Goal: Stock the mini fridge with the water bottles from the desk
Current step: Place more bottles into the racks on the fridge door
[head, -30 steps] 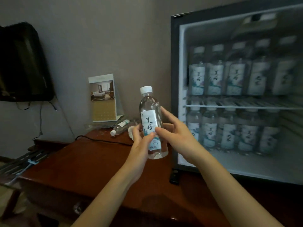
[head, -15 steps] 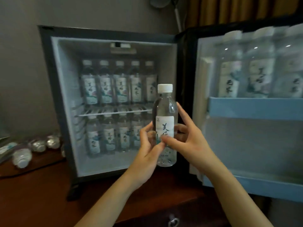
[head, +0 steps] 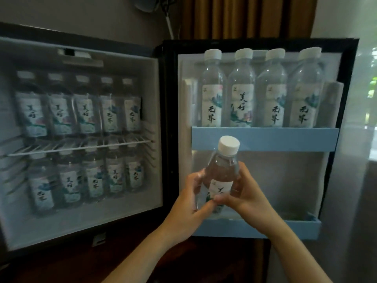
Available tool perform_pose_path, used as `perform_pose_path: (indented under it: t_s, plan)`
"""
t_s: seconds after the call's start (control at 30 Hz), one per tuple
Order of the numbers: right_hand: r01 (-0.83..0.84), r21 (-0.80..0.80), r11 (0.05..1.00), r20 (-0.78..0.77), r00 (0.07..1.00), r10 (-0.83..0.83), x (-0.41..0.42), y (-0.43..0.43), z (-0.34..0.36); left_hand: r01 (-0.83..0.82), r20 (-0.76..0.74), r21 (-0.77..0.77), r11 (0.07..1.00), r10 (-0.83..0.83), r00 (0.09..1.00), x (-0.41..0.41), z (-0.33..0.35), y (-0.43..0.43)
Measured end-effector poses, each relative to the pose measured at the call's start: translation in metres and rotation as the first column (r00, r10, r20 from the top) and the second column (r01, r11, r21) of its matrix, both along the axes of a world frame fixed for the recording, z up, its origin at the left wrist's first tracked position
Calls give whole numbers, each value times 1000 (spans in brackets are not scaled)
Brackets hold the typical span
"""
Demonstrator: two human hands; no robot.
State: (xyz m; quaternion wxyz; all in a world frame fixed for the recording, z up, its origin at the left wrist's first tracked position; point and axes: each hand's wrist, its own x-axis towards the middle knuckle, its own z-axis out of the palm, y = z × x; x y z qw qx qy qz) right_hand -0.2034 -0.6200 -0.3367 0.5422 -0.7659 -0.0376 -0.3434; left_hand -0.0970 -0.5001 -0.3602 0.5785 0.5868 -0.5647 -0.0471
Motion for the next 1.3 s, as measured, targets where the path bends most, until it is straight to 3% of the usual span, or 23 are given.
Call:
perform_pose_path:
  t_s: [0.33,0.53,0.67,0.77,0.83,0.93,1.0,1.07,1.17,1.3]
  plan:
    - [13,-29,999,-143,990,-17,18,-17,-24,-145,133,6,989,143,981,11,-5,-11]
    - [62,-65,996,-137,988,-71,28,-22,-29,-219,396,-176,960,273,877,21,-2,-16]
    - [60,-88,994,-144,987,-72,30,-25,-32,-199,305,-225,954,264,915,23,5,-16]
    - [45,-120,992,-129,990,-61,29,-28,-32,-214,328,-278,936,302,895,23,3,-15]
    - [22,-61,998,-110,994,-28,29,-29,-34,-227,344,-311,923,331,879,24,3,-13]
    - [198,-19,980,55,979,-196,31,-23,-39,-251,349,-357,900,377,858,25,2,-4]
    - [437,44,899,279,858,-431,31,-10,-41,-286,322,-372,883,412,853,30,3,8]
    - [596,75,799,464,689,-557,30,5,-41,-346,276,-368,863,457,846,38,5,23]
    - [667,-41,744,580,622,-526,41,32,-37,-433,226,-335,837,518,825,53,5,48]
    - [599,-211,773,609,699,-375,77,78,-30,-530,193,-276,802,587,786,72,-2,91]
